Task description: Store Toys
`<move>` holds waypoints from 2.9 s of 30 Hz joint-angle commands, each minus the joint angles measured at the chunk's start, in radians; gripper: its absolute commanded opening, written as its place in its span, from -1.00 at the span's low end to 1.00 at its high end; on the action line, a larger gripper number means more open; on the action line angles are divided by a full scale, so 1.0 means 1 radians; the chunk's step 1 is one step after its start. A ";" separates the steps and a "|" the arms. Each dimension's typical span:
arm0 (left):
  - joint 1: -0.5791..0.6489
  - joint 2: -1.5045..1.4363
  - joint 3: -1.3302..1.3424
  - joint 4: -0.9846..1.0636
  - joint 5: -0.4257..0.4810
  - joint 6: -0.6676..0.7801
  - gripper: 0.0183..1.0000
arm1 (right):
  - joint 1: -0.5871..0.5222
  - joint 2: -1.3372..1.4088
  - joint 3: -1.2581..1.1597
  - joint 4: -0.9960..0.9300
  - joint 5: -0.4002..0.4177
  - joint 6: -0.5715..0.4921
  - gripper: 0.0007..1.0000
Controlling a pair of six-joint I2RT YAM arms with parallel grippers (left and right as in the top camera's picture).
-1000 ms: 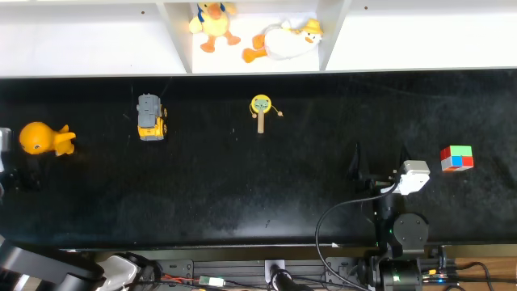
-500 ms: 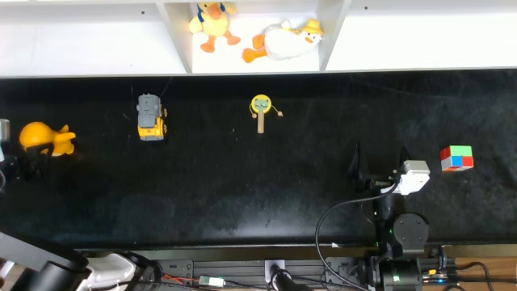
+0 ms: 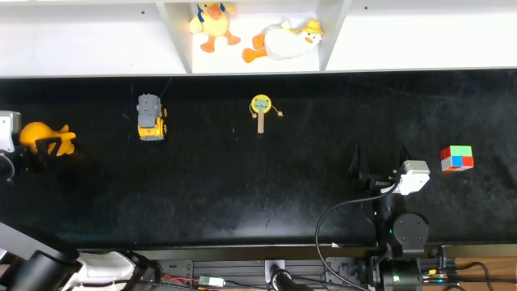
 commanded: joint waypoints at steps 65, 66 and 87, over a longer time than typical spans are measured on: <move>-0.336 -0.045 0.142 0.487 -0.216 -0.867 -0.96 | -0.003 -0.011 -0.013 0.005 -0.007 -0.003 0.99; -0.336 -0.035 0.145 0.492 -0.216 -0.873 -0.96 | -0.003 -0.011 -0.013 0.005 -0.007 -0.002 0.99; -0.385 0.093 0.150 0.603 -0.217 -0.892 -0.83 | -0.003 -0.011 -0.013 0.005 -0.007 -0.002 0.99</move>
